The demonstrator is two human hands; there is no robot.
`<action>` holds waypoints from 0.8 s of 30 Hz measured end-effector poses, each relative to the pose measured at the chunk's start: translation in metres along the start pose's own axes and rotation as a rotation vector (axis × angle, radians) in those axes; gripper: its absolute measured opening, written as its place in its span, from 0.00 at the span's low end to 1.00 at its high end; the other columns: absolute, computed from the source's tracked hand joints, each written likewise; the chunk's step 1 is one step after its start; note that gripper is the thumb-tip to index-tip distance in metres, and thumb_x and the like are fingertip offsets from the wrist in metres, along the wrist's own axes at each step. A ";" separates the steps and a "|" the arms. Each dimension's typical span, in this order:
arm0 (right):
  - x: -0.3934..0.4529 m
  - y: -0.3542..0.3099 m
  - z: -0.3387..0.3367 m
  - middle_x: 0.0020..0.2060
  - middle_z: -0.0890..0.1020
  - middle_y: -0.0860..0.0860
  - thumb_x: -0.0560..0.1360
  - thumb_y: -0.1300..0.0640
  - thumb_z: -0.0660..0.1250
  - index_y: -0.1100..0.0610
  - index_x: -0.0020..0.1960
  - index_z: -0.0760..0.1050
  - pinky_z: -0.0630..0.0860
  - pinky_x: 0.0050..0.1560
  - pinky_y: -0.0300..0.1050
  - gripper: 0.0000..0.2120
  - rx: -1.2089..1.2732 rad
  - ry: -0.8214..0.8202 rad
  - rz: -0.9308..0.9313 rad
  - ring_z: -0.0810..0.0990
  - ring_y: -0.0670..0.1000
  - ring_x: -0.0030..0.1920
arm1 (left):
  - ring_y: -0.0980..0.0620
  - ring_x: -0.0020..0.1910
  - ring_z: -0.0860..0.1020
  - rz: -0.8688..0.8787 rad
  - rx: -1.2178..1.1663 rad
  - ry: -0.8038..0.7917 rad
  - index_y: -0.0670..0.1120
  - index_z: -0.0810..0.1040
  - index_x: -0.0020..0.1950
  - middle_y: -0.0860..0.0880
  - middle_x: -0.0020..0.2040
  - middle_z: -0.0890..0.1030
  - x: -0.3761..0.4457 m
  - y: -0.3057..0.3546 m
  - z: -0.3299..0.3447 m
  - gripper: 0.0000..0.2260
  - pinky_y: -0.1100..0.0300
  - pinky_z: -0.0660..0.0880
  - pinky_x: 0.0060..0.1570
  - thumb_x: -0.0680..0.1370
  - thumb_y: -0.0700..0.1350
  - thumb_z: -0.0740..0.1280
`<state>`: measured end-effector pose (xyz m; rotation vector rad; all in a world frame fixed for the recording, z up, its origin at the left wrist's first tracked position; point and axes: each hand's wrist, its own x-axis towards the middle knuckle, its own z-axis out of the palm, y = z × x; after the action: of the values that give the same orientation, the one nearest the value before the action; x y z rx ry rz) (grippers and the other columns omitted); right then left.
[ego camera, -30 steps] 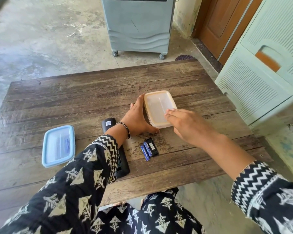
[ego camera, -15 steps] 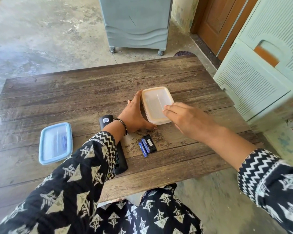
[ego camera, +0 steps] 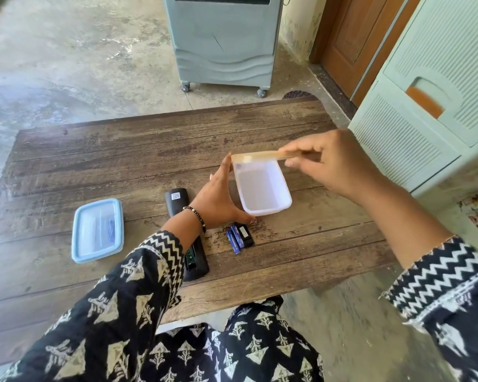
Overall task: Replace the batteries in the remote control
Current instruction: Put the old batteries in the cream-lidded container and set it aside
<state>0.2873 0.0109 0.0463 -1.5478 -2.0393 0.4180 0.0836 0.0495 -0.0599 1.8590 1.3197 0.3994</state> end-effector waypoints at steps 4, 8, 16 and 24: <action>-0.007 0.003 0.003 0.43 0.84 0.51 0.69 0.64 0.72 0.55 0.50 0.80 0.78 0.44 0.35 0.11 0.417 0.229 0.225 0.82 0.40 0.39 | 0.48 0.70 0.65 0.076 0.012 0.042 0.54 0.42 0.75 0.47 0.73 0.65 -0.011 0.002 -0.001 0.60 0.47 0.64 0.69 0.56 0.52 0.80; -0.007 0.015 -0.012 0.40 0.85 0.54 0.70 0.63 0.71 0.58 0.42 0.79 0.80 0.43 0.43 0.02 0.906 0.440 0.502 0.84 0.52 0.43 | 0.52 0.73 0.61 0.115 0.007 0.091 0.52 0.43 0.76 0.48 0.75 0.61 -0.020 -0.001 -0.007 0.60 0.54 0.59 0.72 0.57 0.50 0.80; -0.051 0.045 0.045 0.38 0.79 0.56 0.70 0.62 0.68 0.64 0.44 0.73 0.82 0.42 0.43 0.07 1.490 0.586 1.025 0.81 0.53 0.44 | 0.49 0.58 0.71 0.054 -0.051 0.112 0.55 0.65 0.63 0.48 0.66 0.70 -0.004 0.004 -0.009 0.37 0.47 0.71 0.63 0.59 0.45 0.79; -0.079 0.037 0.070 0.42 0.81 0.62 0.74 0.65 0.67 0.69 0.52 0.74 0.81 0.32 0.40 0.10 1.059 0.424 1.100 0.83 0.56 0.38 | 0.45 0.64 0.68 0.034 0.106 -0.004 0.52 0.62 0.68 0.47 0.68 0.68 0.007 -0.005 -0.012 0.41 0.44 0.68 0.64 0.61 0.47 0.78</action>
<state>0.2906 -0.0486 -0.0488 -1.6189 -0.2920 1.1767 0.0755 0.0616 -0.0570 1.9715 1.3303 0.3491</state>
